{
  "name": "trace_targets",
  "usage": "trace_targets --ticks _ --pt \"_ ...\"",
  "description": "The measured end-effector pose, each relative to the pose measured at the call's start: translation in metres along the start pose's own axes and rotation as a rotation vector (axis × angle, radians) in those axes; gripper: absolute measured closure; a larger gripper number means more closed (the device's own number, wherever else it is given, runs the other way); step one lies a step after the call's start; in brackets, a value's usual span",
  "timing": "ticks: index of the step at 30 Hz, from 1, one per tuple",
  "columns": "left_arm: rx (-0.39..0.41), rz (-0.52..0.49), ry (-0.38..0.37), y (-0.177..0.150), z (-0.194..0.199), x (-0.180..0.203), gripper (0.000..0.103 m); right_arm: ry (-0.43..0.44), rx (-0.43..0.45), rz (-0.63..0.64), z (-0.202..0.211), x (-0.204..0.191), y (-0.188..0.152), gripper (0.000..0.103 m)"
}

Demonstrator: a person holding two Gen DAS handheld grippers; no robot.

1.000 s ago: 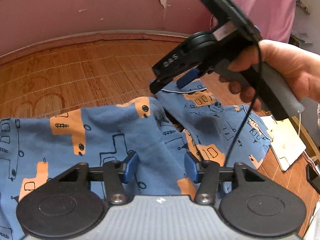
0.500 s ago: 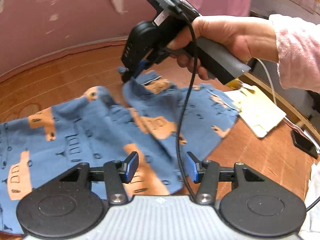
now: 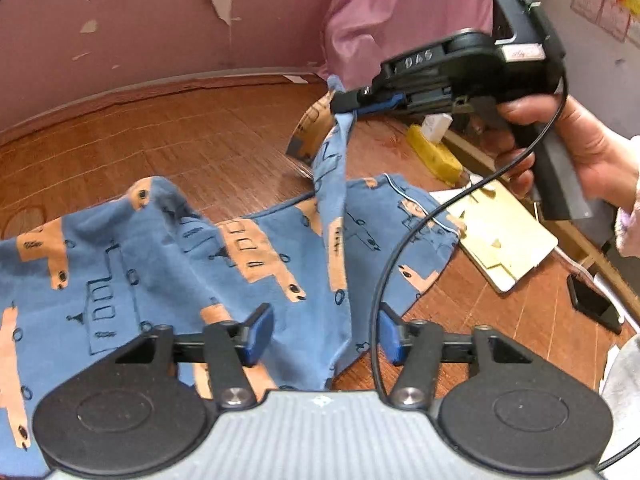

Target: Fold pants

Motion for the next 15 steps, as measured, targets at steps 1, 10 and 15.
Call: trace_targets --ticks 1,10,15 --pt "0.0 0.0 -0.01 -0.001 -0.002 0.002 0.047 0.0 0.005 -0.004 -0.003 0.004 0.0 0.093" --pt "0.023 -0.049 -0.062 0.003 -0.001 0.019 0.034 0.029 0.074 -0.117 0.035 0.031 -0.014 0.093" --pt "0.024 -0.027 -0.06 0.001 -0.001 0.016 0.025 0.02 0.097 -0.202 0.05 0.059 -0.034 0.093"
Point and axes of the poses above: each gripper's, at about its wrist camera, not at the fingertips, and z roughly against the way its jaws point, x to its right, y to its top, the point moved 6 cm from there along -z, roughly the way its jaws point, and after that the axes turned 13 degrees about -z, right-handed, at the moved point
